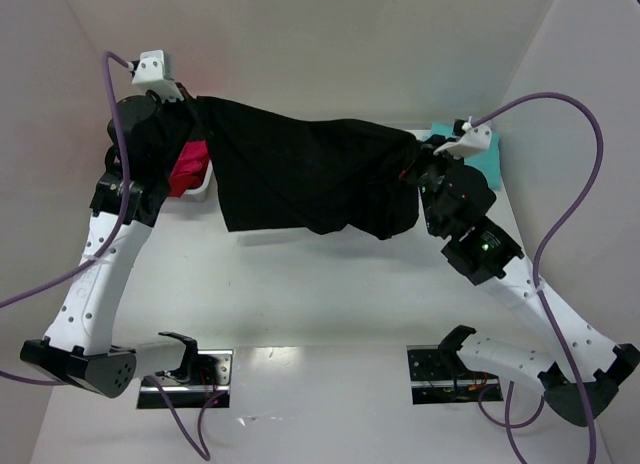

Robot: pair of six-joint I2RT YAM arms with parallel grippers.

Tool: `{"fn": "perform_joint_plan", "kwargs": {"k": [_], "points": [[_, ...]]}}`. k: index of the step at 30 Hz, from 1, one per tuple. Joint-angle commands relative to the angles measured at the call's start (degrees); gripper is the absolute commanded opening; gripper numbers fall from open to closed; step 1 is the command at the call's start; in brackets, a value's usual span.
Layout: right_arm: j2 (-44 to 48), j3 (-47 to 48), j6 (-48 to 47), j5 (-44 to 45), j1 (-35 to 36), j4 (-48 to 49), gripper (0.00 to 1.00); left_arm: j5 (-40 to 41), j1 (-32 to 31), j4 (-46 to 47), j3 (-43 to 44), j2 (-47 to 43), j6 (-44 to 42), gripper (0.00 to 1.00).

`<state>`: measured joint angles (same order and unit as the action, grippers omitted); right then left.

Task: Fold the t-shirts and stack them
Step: Flatten out the tshirt

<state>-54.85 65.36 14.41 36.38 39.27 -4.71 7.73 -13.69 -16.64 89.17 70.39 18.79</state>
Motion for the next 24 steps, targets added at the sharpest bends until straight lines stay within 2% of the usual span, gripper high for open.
{"fn": "perform_joint_plan", "kwargs": {"k": [1,8,11,14,19,21,24], "points": [[-2.4,6.2,-6.8,8.2,-1.8,12.4,0.01,6.6,1.7,0.5,3.7,-1.3,-0.8,0.00],[-6.0,11.1,-13.5,15.1,-3.7,19.5,0.01,10.5,4.3,1.2,7.4,-0.3,-0.9,0.00],[-4.0,9.1,-11.1,9.8,-6.7,21.0,0.01,11.2,4.3,2.2,8.0,1.8,-0.9,0.00],[-4.0,9.6,-6.3,6.9,-9.6,16.3,0.01,8.8,4.3,2.2,8.0,2.4,-0.9,0.00],[-2.8,7.8,-10.4,0.0,-9.6,16.3,0.01,4.2,4.3,2.8,6.9,2.4,-1.6,0.00],[-2.8,9.4,-10.5,-4.4,-9.6,13.2,0.01,-1.5,4.3,1.5,6.9,2.4,-2.2,0.00],[-2.8,10.2,-4.5,-9.4,-9.6,5.9,0.01,-2.9,4.3,-3.5,8.1,2.4,-1.3,0.00]]}}
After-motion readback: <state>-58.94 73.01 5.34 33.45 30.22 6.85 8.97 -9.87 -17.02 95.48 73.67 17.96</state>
